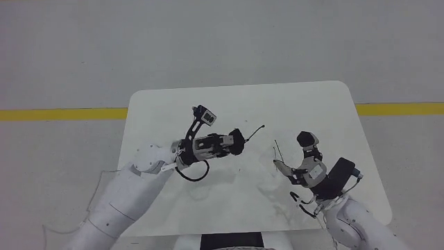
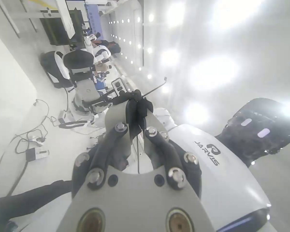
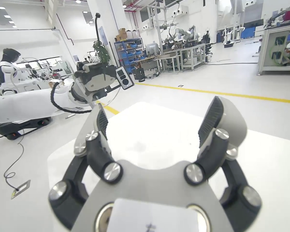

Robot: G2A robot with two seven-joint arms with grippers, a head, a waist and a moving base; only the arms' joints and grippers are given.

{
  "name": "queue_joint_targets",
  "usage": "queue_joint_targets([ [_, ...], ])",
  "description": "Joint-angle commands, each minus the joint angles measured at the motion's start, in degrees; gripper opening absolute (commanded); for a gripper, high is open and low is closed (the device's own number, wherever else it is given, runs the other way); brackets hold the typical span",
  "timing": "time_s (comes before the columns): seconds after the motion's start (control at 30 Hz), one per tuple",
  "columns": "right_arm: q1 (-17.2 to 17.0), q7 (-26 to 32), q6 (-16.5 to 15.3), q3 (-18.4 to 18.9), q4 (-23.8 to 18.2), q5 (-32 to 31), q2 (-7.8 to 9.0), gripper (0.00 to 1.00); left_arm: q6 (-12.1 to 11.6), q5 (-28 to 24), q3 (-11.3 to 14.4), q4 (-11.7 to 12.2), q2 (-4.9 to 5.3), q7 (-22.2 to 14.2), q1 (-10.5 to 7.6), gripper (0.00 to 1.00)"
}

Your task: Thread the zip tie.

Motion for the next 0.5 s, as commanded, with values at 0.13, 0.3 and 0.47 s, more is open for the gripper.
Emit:
queue_joint_targets([
  [0.13,0.66,-2.44,7.47,1.29,0.06,-10.54,-0.24,1.0,4.08,-11.74,0.72,0.89,-0.54,1.59,1.53,0.0],
  [0.3,-0.24,-5.88,16.58,1.59,0.24,-24.7,-0.48,1.0,7.49,-16.58,1.09,1.84,-0.8,1.7,2.34,0.0],
  [0.47,0.42,-9.62,21.29,0.2,1.02,-28.91,-0.87,1.0,10.0,-19.34,1.9,2.2,-1.19,1.77,2.25,0.0],
])
